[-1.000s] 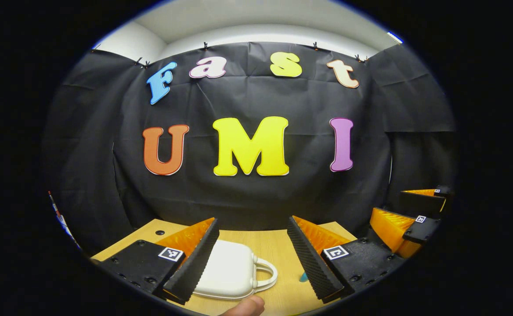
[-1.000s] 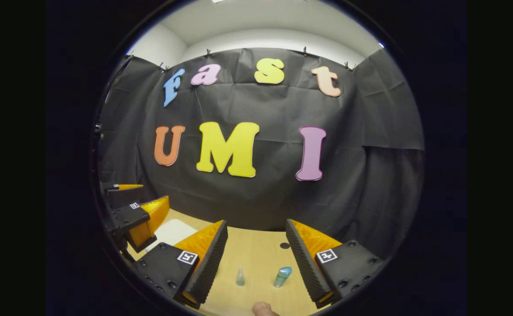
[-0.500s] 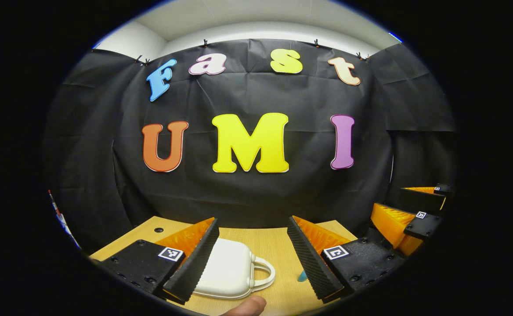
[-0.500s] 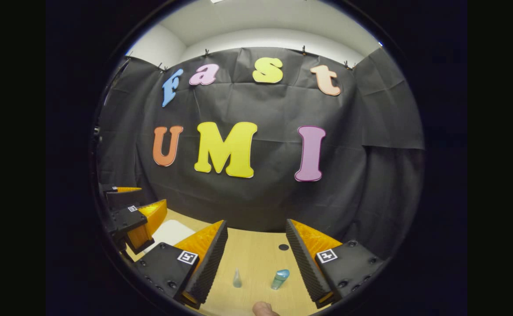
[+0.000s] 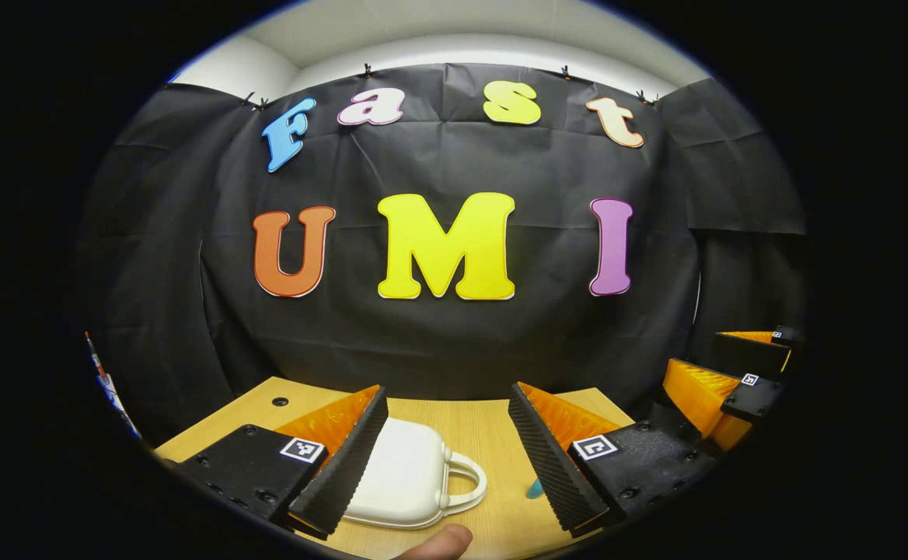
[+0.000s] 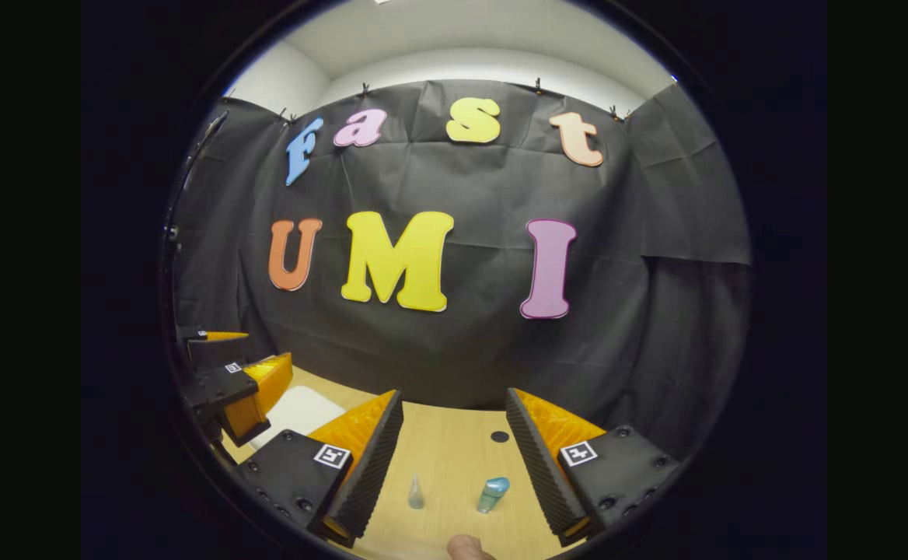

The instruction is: First open the suitcase, pack the skin care products into it, and then close the suitcase.

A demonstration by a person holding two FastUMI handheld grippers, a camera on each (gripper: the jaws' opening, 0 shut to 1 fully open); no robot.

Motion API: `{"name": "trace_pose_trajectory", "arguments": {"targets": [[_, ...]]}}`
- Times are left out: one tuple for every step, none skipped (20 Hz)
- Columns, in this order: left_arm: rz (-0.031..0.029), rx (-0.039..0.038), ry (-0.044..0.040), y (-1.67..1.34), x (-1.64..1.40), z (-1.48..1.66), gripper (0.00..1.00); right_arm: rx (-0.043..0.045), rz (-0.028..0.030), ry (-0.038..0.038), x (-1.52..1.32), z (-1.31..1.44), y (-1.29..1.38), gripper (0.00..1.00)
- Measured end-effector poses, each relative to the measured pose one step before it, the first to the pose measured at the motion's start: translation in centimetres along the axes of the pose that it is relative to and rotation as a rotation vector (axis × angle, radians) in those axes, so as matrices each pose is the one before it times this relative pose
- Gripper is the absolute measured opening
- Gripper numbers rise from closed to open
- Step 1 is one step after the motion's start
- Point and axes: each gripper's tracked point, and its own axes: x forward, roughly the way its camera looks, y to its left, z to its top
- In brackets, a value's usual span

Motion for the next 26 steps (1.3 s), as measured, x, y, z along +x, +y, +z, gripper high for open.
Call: {"name": "trace_pose_trajectory", "arguments": {"targets": [[0.00609, 0.00376, -0.00111, 0.140, 0.123, -0.204, 1.00, 0.00349, -0.00166, 0.00537, 0.046, -0.446, 0.018, 0.78], [0.00729, 0.00916, 0.00127, 0.169, 0.141, -0.288, 1.00, -0.00104, -0.00309, 0.00687, -0.004, -0.357, -0.026, 0.79], [0.00825, 0.01444, 0.00455, 0.251, 0.143, -0.378, 1.00, -0.00165, -0.00302, 0.00545, -0.068, -0.537, -0.135, 0.78], [0.00779, 0.01468, 0.00325, 0.297, 0.127, -0.420, 1.00, -0.00152, -0.00399, 0.00587, -0.043, -0.420, -0.218, 0.78], [0.00092, 0.01128, 0.00119, 0.097, 0.185, -0.453, 1.00, -0.00180, -0.00552, 0.00825, 0.067, -0.450, -0.126, 0.78], [0.00211, 0.01468, 0.00600, 0.182, 0.181, -0.630, 1.00, 0.00037, -0.00518, 0.00886, -0.006, -0.461, -0.237, 0.79], [0.00372, 0.01632, 0.00661, 0.193, 0.153, -0.787, 1.00, 0.00186, -0.00753, 0.00880, -0.054, -0.553, -0.426, 0.79], [0.00350, 0.01735, 0.01030, 0.058, 0.109, -0.923, 1.00, 0.00278, -0.00780, 0.01178, 0.021, -0.496, -0.373, 0.79], [0.00453, 0.02296, 0.00509, 0.131, 0.248, -0.958, 1.00, 0.00401, -0.00839, 0.01417, 0.116, -0.653, -0.381, 0.79], [0.00257, 0.03476, 0.00944, 0.089, 0.251, -0.949, 1.00, 0.00235, -0.00840, 0.00879, 0.070, -0.375, -0.293, 0.79], [-0.00117, 0.04631, 0.00463, -0.148, 0.372, -1.007, 1.00, 0.00014, -0.00931, 0.00874, 0.104, -0.402, -0.494, 0.79], [-0.00486, 0.05054, 0.00773, -0.399, 0.324, -1.012, 1.00, -0.00167, -0.00952, 0.00635, 0.020, -0.258, -0.445, 0.79], [-0.01116, 0.05696, 0.00179, -0.589, 0.357, -0.942, 1.00, -0.00012, -0.01148, 0.00453, 0.085, -0.334, -0.611, 0.79], [-0.01405, 0.06035, -0.01199, -0.657, 0.588, -0.698, 1.00, 0.00012, -0.01057, 0.00590, 0.104, -0.299, -0.626, 0.78], [-0.01946, 0.05890, -0.00986, -0.852, 0.358, -0.648, 0.99, -0.00011, -0.01379, 0.00505, 0.052, -0.319, -0.763, 0.79], [-0.01092, 0.05822, -0.00513, -0.978, 0.290, -0.697, 0.99, 0.00054, -0.01573, 0.00613, 0.100, -0.265, -0.923, 0.78], [-0.01908, 0.05206, -0.00487, -1.143, 0.438, -0.740, 0.99, 0.00076, -0.01495, 0.00491, 0.089, -0.342, -0.849, 0.78], [-0.00982, 0.05326, 0.01258, -1.047, 0.538, -0.951, 0.98, 0.00326, -0.01642, 0.00494, 0.002, -0.175, -0.974, 0.79], [-0.01716, 0.04435, 0.01897, -1.233, 0.287, -1.027, 0.98, 0.00591, -0.01537, 0.00619, 0.000, -0.325, -1.077, 0.79], [-0.01582, 0.04806, 0.01769, -1.257, 0.457, -0.880, 0.98, 0.00644, -0.01295, 0.00676, -0.021, -0.278, -0.903, 0.79], [-0.00759, 0.05427, 0.01311, -0.936, 0.327, -0.869, 0.98, 0.00331, -0.01271, 0.00834, 0.017, -0.510, -0.921, 0.79], [-0.00597, 0.05266, 0.00858, -0.919, 0.470, -0.457, 0.98, 0.00089, -0.01391, 0.00831, -0.019, -0.349, -0.933, 0.79], [-0.00263, 0.05209, 0.01169, -0.834, 0.316, -0.459, 0.97, 0.00181, -0.01266, 0.00995, -0.068, -0.511, -1.094, 0.79], [-0.00793, 0.05564, 0.00584, -0.791, 0.477, -0.258, 0.97, 0.00378, -0.01149, 0.01363, 0.061, -0.448, -0.915, 0.79], [-0.00542, 0.05432, 0.00882, -1.206, 0.386, -0.282, 0.97, 0.00887, -0.00537, 0.01835, 0.026, -0.741, -0.811, 0.79], [-0.00547, 0.05329, 0.02519, -0.722, 0.400, -0.495, 0.96, 0.00969, 0.00147, 0.01625, 0.034, -0.430, -0.583, 0.78]]}}
